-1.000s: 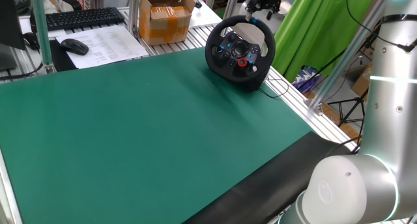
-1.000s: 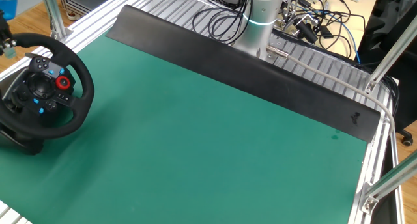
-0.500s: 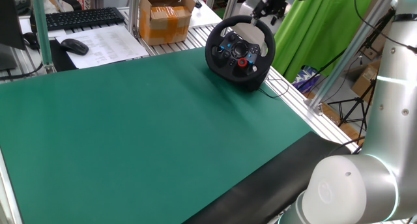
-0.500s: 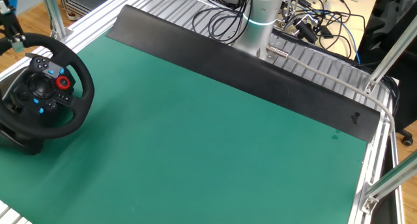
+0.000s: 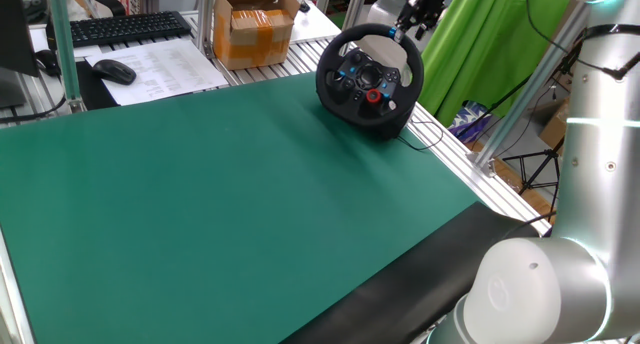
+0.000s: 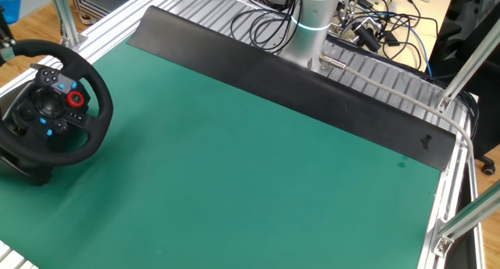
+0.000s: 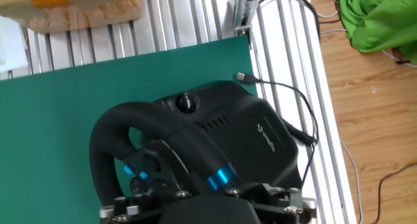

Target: Rotate the steering wheel 90 degrees counterclockwise

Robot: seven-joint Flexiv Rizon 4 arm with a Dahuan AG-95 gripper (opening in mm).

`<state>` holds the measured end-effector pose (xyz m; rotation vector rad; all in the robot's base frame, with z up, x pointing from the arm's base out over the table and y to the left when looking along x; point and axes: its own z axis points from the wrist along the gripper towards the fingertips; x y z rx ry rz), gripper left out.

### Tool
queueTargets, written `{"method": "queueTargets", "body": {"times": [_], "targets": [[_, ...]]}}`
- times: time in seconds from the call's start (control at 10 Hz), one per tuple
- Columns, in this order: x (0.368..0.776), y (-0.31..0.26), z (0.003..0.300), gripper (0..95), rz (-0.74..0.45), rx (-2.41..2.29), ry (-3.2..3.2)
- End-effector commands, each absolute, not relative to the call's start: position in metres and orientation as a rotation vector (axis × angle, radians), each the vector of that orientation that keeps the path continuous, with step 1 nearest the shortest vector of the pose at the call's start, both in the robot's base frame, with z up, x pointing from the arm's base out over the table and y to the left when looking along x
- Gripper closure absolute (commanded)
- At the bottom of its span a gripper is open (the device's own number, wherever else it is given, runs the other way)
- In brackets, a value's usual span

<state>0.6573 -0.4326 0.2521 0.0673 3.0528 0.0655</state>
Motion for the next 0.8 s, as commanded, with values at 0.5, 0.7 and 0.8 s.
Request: {"method": "queueTargets", "body": {"times": [0.5, 0.7, 0.8], "targets": [[0.655, -0.429, 0.252, 95.0, 0.078, 0.061, 3.049], [0.658, -0.422, 0.259, 95.0, 0.033, 0.051, 3.051], [0.66, -0.422, 0.26, 95.0, 0.027, 0.037, 3.053]]}}
